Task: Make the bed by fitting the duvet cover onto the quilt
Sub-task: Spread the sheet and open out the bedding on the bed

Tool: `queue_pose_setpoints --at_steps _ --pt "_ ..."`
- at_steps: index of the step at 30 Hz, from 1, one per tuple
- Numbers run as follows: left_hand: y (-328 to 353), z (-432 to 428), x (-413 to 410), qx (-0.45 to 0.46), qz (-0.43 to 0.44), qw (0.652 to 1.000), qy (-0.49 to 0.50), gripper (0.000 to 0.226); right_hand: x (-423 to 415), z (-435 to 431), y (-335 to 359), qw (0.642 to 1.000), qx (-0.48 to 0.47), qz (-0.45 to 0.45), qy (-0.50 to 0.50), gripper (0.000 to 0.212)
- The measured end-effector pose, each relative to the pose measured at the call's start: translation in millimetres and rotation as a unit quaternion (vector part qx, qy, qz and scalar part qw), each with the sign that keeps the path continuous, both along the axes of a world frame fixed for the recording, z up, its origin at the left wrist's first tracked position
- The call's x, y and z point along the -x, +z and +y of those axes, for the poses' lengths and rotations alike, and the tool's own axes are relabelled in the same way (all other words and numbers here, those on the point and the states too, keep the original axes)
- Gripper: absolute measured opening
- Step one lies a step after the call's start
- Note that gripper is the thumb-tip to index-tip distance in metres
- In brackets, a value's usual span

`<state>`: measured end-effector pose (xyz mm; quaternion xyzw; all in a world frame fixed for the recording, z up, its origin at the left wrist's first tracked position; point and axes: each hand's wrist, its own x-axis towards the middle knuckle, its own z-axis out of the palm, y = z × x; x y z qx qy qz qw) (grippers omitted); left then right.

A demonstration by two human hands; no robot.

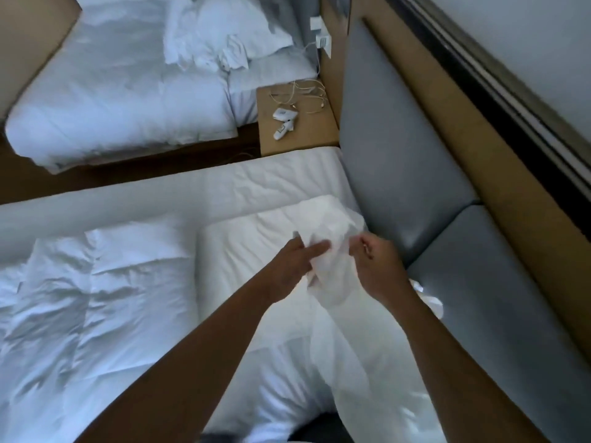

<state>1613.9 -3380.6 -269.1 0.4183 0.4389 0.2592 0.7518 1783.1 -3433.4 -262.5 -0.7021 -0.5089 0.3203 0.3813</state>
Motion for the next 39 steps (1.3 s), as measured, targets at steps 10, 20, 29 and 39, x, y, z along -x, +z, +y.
queue_pose_setpoints --at_steps 10,20,29,39 --pt "-84.5 12.1 -4.4 0.291 -0.148 0.898 0.295 0.05 -43.6 -11.3 61.6 0.984 0.008 0.175 0.018 0.022" --pt "72.4 36.9 8.9 -0.244 0.096 0.962 -0.075 0.024 35.0 38.6 44.6 0.995 0.045 -0.091 0.02 0.057" --pt "-17.0 59.9 94.5 -0.051 0.296 0.941 -0.158 0.115 61.3 67.6 113.1 0.969 -0.105 -0.151 -0.166 0.019" --pt "-0.1 -4.4 30.0 -0.147 -0.025 0.983 -0.11 0.073 88.8 58.5 130.0 0.925 -0.055 -0.278 -0.251 0.018"
